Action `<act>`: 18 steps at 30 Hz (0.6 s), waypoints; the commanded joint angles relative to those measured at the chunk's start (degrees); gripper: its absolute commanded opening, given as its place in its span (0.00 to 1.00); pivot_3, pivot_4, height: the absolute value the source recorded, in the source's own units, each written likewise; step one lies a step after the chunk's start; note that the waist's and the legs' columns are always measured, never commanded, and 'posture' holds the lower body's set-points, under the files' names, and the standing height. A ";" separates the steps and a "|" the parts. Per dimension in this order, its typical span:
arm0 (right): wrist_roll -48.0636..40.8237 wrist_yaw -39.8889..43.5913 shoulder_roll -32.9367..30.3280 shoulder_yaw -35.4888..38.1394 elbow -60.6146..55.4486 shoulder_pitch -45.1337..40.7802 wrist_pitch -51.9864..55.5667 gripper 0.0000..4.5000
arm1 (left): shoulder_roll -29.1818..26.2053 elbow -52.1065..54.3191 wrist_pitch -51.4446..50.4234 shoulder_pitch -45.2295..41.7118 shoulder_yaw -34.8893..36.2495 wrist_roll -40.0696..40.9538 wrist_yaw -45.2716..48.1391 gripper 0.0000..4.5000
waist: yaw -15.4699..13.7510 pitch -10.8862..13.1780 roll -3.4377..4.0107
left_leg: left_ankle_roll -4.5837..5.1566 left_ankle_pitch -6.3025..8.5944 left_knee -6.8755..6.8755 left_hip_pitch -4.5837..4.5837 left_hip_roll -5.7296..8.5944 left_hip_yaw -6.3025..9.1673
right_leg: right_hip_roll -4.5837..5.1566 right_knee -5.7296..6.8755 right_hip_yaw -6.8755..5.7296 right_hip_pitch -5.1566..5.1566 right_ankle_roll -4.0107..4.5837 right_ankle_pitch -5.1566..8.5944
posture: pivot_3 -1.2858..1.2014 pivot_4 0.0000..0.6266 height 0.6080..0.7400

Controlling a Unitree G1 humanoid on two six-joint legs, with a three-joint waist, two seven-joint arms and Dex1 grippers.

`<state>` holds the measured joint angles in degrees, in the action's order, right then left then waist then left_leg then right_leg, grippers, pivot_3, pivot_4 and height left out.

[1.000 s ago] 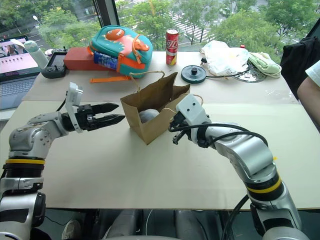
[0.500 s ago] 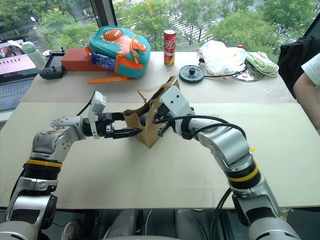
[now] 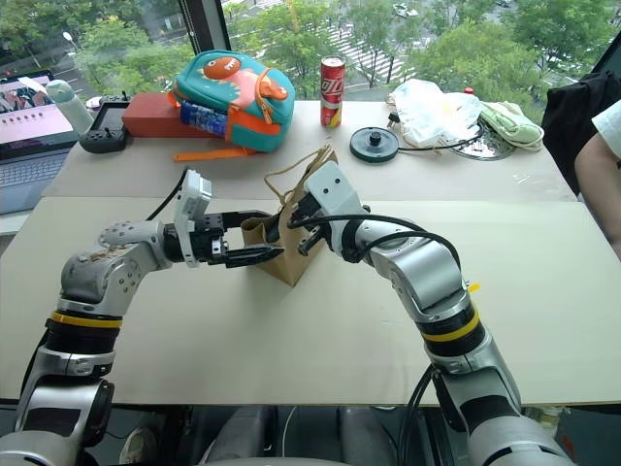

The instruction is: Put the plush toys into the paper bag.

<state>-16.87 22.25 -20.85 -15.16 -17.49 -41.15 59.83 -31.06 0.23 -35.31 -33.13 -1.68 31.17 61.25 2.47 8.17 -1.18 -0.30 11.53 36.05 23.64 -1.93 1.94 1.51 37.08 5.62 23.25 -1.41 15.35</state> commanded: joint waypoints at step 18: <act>0.49 0.15 1.16 2.26 -2.21 -1.29 0.22 0.00 | 1.28 -0.49 2.16 -0.18 -0.92 -3.29 -2.91 0.22 | 0.05 0.00 0.00 | 0.00 0.00 -0.01 -0.03 0.00 0.01 | 0.00 0.02 0.00 -0.01 0.01 0.00 | 0.52 0.24 0.99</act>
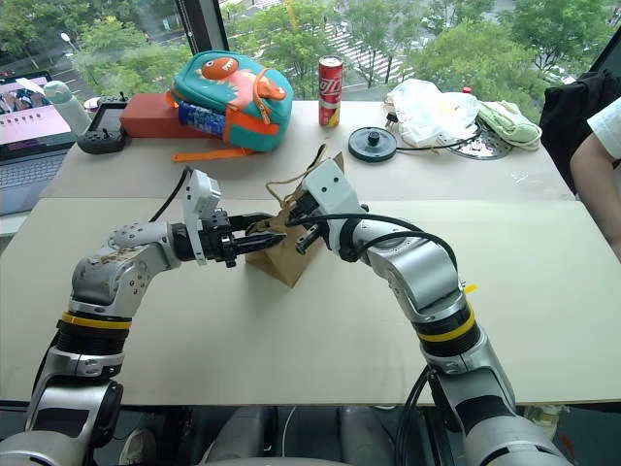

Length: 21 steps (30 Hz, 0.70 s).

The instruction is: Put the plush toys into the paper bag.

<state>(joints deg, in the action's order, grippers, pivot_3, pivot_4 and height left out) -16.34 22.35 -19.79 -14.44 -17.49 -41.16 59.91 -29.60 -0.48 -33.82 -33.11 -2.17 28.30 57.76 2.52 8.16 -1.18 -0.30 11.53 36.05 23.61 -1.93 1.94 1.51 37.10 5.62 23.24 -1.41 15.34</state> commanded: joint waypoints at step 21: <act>-8.03 5.81 -9.55 13.19 -16.64 2.40 7.46 0.00 | -0.46 -7.87 5.25 -5.04 -0.60 -3.48 2.00 0.08 | -0.14 0.00 0.00 | 0.00 0.00 0.00 -0.02 0.03 0.02 | 0.03 -0.04 -0.02 -0.06 0.00 0.00 | 0.52 0.24 0.99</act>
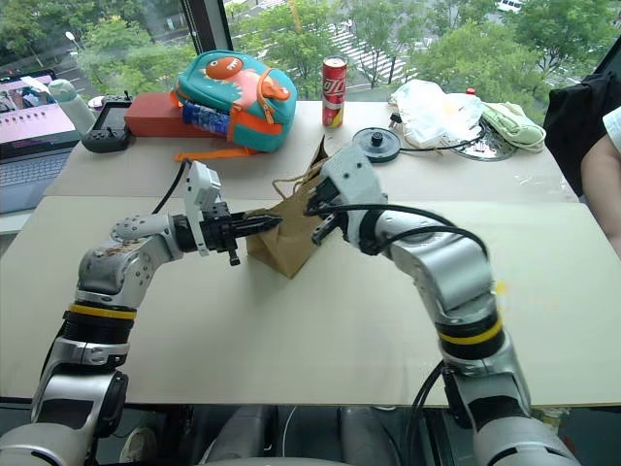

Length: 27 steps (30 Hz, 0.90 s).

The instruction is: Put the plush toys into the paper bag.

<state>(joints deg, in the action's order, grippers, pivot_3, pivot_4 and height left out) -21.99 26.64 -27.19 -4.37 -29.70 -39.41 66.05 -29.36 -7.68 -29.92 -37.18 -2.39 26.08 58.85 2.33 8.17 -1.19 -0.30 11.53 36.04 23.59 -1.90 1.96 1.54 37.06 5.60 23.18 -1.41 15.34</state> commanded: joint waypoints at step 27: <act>-3.41 -0.52 -12.85 21.22 -1.66 9.36 1.18 0.00 | -5.08 2.41 5.37 -5.05 0.26 1.87 13.89 0.04 | 0.13 0.01 -0.01 | 0.00 0.00 -0.06 0.02 0.00 -0.02 | -0.02 -0.06 0.03 0.01 -0.01 0.01 | 0.52 0.24 0.99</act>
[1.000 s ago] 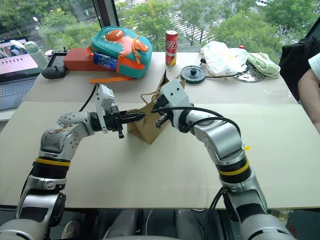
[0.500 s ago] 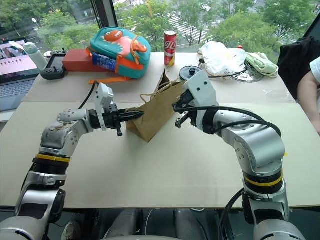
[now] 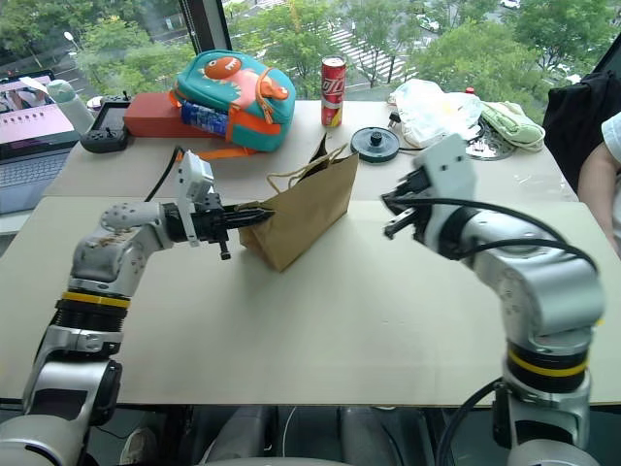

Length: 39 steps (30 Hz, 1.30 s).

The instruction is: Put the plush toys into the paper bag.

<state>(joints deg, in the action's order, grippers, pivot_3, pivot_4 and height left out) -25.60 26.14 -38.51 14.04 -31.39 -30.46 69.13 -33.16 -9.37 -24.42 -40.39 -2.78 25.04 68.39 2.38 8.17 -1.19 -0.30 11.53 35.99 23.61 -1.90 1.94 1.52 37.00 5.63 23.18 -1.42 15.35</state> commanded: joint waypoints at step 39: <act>-0.25 -5.69 -1.18 7.97 0.21 7.06 -6.04 0.00 | -17.30 -11.16 4.98 -15.14 -20.47 16.75 24.11 0.70 | 0.10 0.02 0.02 | 0.02 0.01 0.11 0.08 -0.02 -0.07 | -0.04 0.03 0.05 0.04 -0.19 0.15 | 0.52 0.24 0.99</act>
<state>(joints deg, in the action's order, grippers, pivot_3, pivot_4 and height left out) -25.97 20.76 -39.67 21.57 -30.66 -23.20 65.05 -49.24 -21.90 -15.30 -53.37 -25.93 39.47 92.05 2.48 8.19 -1.17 -0.28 11.53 36.09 23.69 -1.92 1.87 1.47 37.03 5.68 23.22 -1.62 15.51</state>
